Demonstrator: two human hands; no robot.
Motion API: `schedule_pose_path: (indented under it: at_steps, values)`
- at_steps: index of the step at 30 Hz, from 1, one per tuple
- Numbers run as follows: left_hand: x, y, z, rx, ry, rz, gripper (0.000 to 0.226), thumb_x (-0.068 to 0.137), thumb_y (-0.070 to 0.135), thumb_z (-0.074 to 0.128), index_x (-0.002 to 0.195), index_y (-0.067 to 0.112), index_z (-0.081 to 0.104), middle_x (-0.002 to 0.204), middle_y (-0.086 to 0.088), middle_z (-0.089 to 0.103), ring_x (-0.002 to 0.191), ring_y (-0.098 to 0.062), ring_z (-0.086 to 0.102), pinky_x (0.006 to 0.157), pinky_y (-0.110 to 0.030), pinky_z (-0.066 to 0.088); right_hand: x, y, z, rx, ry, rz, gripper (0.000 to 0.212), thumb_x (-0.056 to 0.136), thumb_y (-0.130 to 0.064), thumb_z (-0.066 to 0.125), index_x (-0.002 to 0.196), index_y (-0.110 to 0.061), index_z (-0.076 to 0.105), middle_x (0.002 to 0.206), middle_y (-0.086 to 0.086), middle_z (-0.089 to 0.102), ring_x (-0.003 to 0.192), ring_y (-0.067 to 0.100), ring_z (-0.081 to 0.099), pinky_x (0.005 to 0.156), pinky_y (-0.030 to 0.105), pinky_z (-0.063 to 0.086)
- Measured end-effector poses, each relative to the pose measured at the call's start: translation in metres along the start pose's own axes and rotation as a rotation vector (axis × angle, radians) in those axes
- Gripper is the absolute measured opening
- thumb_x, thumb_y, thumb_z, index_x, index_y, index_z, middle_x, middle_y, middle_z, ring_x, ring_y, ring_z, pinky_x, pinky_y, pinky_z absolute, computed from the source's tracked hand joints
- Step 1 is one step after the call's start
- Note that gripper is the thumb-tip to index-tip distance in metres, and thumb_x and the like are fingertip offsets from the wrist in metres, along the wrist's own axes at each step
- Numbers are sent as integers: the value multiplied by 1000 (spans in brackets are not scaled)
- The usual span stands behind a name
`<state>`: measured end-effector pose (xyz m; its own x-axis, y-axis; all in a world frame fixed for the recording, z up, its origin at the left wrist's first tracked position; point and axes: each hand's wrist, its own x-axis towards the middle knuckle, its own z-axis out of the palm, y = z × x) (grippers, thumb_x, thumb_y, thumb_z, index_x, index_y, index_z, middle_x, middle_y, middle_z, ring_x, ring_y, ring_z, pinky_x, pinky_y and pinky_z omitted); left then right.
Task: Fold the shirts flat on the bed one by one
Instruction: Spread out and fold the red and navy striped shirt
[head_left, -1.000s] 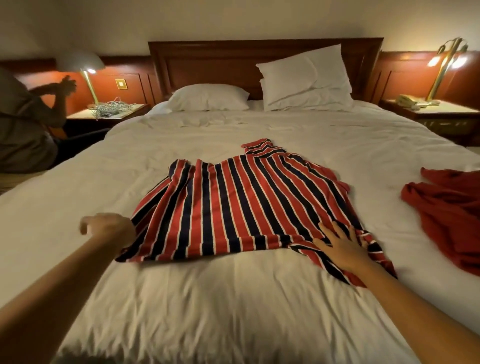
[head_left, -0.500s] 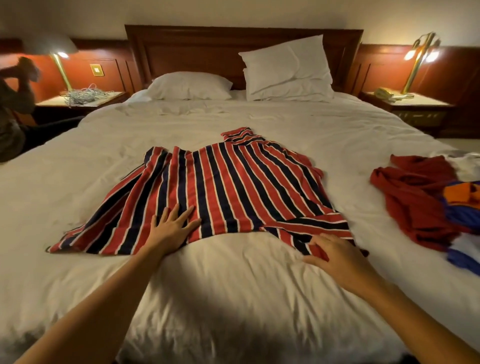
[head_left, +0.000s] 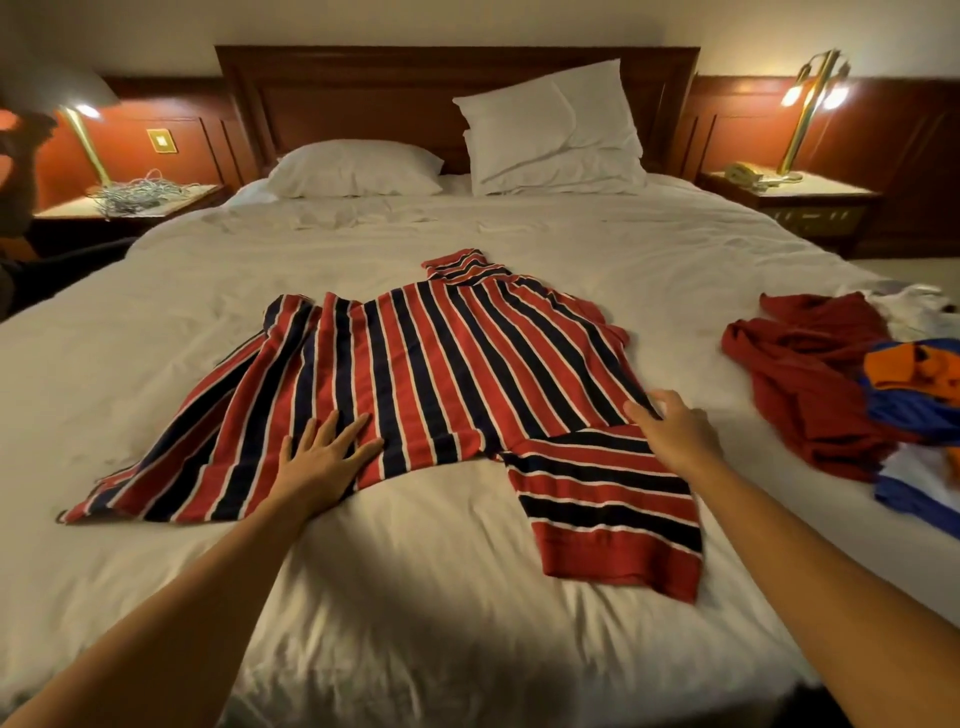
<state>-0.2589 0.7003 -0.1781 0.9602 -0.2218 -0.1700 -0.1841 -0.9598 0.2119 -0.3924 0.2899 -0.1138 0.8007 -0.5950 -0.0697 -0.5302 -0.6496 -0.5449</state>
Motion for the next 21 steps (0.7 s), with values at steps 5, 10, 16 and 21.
schedule_pose_path:
  at_steps: [5, 10, 16, 21]
  values:
    - [-3, 3, -5, 0, -11, -9, 79, 83, 80, 10, 155, 50, 0, 167, 5, -8, 154, -24, -8, 123, -52, -6, -6, -2, 26, -77, 10, -191, 48, 100, -44, 50, 144, -24, 47, 133, 9, 60, 117, 32, 59, 96, 44, 51]
    - [10, 9, -12, 58, -72, -55, 81, 82, 82, 8, 155, 50, -3, 167, 0, -10, 153, -31, -10, 120, -61, -6, 2, 11, 10, -250, -132, -243, 41, 101, -43, 50, 137, -24, 58, 133, 6, 63, 117, 27, 60, 99, 39, 48]
    - [66, 46, -8, -43, 1, -66, 92, 69, 90, 0, 153, 52, -3, 167, 4, -14, 152, -32, -15, 115, -61, -16, 45, 11, -25, -176, -184, -220, 36, 88, -67, 54, 90, -34, 69, 100, -7, 71, 83, 11, 61, 71, 30, 45]
    - [134, 72, 2, -5, 133, 7, 83, 75, 87, -1, 151, 55, -9, 167, 8, -10, 153, -26, -12, 119, -54, -11, 144, -16, -12, 49, 6, -144, 52, 98, -59, 44, 123, -17, 63, 122, 11, 64, 104, 29, 58, 84, 35, 43]
